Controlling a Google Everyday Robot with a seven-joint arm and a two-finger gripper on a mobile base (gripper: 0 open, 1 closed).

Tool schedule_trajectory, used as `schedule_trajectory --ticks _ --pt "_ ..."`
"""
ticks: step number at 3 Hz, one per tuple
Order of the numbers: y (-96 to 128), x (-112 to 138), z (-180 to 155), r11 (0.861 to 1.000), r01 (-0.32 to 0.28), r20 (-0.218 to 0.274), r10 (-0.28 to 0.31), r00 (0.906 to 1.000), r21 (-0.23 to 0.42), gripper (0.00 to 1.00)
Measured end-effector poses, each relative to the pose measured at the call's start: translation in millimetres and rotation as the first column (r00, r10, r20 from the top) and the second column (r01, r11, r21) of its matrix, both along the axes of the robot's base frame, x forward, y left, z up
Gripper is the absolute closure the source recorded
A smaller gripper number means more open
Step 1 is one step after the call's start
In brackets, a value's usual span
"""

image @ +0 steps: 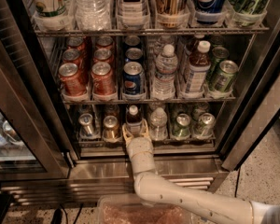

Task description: Pick blue plastic bottle from bottom shelf of fridge

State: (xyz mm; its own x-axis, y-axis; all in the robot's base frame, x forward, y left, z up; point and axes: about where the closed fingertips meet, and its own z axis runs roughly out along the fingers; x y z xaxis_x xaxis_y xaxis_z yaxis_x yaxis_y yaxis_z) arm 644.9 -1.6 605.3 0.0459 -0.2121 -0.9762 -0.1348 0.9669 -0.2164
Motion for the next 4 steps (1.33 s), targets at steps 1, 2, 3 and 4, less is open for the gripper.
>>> schedule_trajectory --ticks 1,2,3,4 --pt "0 0 0 1.000 0.000 0.000 0.000 1.0000 0.000 0.99" --pt "0 0 0 1.000 0.000 0.000 0.000 1.0000 0.001 1.00" --pt "-2 0 5 0.999 -0.009 -0.014 0.010 0.9999 0.038 1.00" --pt "-1 -7 18 0.996 -0.031 -0.012 0.032 0.9994 0.087 1.00"
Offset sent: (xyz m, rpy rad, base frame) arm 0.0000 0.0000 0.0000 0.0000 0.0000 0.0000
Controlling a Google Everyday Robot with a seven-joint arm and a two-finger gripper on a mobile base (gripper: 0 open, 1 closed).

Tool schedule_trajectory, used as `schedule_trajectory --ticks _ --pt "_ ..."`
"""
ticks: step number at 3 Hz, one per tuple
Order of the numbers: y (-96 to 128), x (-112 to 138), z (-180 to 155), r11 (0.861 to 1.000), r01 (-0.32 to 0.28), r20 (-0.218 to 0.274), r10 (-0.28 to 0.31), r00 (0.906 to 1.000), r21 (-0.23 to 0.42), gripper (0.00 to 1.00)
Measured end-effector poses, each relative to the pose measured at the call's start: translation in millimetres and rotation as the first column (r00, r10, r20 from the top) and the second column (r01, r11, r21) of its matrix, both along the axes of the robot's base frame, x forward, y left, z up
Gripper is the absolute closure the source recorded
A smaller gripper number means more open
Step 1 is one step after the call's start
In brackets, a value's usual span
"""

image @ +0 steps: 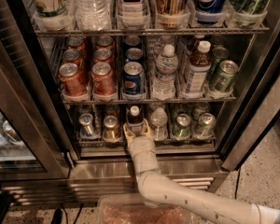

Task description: Pick blue plastic bottle from bottom shelf of fridge

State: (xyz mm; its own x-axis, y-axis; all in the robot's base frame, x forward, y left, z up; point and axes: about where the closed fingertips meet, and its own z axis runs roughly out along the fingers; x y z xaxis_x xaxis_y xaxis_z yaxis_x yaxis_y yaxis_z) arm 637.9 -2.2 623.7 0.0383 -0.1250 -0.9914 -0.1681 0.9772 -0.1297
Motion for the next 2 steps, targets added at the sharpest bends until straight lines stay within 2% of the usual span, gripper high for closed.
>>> schedule_trajectory --ticks 2 --pt "3.0 -4.3 8.1 1.000 -0.016 0.009 0.016 0.9998 0.016 1.00"
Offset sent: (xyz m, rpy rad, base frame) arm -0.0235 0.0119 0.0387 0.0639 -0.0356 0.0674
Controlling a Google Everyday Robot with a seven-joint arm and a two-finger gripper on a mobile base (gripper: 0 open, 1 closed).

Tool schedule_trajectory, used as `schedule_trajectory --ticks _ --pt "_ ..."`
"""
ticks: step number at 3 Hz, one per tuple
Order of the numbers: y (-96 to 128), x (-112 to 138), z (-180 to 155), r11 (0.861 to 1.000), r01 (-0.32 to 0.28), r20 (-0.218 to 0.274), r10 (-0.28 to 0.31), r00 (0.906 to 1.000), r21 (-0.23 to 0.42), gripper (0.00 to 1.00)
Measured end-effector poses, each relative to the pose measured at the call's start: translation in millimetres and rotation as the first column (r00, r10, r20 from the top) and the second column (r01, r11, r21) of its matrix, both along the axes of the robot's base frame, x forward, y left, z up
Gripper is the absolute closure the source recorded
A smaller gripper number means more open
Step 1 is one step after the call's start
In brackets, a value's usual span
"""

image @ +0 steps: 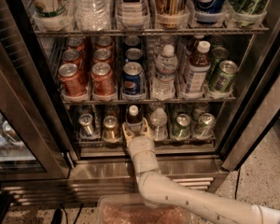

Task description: Pick blue plastic bottle from bottom shelf of fridge

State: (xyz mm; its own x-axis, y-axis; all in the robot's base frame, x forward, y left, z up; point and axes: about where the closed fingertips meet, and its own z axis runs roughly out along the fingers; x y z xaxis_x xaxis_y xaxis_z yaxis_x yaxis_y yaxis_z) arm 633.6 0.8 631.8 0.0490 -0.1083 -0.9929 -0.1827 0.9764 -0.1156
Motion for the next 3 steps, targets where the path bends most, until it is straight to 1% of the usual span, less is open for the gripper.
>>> schedule_trajectory --ticks 1,2,3 --pt "2 -3 5 1.000 -0.012 0.003 0.011 0.9999 0.008 1.00" --pt "-1 -40 48 0.996 -0.090 0.005 0.090 0.9959 0.008 1.00" --pt "-1 -41 48 0.996 -0.091 0.005 0.091 0.9959 0.008 1.00"
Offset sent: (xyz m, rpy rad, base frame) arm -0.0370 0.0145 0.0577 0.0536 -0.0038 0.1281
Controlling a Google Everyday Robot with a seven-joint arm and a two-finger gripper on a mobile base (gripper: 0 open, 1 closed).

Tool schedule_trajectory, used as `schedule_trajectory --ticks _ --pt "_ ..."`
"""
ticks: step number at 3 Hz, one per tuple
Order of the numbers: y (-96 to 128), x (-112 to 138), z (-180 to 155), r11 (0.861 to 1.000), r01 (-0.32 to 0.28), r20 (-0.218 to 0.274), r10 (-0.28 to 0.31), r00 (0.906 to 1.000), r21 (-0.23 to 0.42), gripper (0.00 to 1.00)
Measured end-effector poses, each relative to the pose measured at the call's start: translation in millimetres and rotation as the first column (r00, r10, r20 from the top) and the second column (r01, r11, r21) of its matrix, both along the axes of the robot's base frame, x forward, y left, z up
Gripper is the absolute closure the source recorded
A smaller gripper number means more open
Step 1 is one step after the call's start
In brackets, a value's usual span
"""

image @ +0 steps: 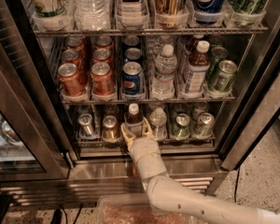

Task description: Pick blue plastic bottle from bottom shelf of fridge

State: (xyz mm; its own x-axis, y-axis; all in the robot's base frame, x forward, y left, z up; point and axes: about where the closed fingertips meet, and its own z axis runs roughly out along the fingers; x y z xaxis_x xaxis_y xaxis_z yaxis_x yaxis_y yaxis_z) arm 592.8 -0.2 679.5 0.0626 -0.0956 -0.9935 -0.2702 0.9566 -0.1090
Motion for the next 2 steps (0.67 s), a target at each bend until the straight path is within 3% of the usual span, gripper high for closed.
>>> schedule_trajectory --ticks 1,2 --pt "-3 -24 -8 1.000 -0.031 -0.034 0.031 0.9989 0.001 1.00" --pt "-3 -66 -21 0.995 -0.101 -0.093 0.102 0.9904 0.011 1.00"
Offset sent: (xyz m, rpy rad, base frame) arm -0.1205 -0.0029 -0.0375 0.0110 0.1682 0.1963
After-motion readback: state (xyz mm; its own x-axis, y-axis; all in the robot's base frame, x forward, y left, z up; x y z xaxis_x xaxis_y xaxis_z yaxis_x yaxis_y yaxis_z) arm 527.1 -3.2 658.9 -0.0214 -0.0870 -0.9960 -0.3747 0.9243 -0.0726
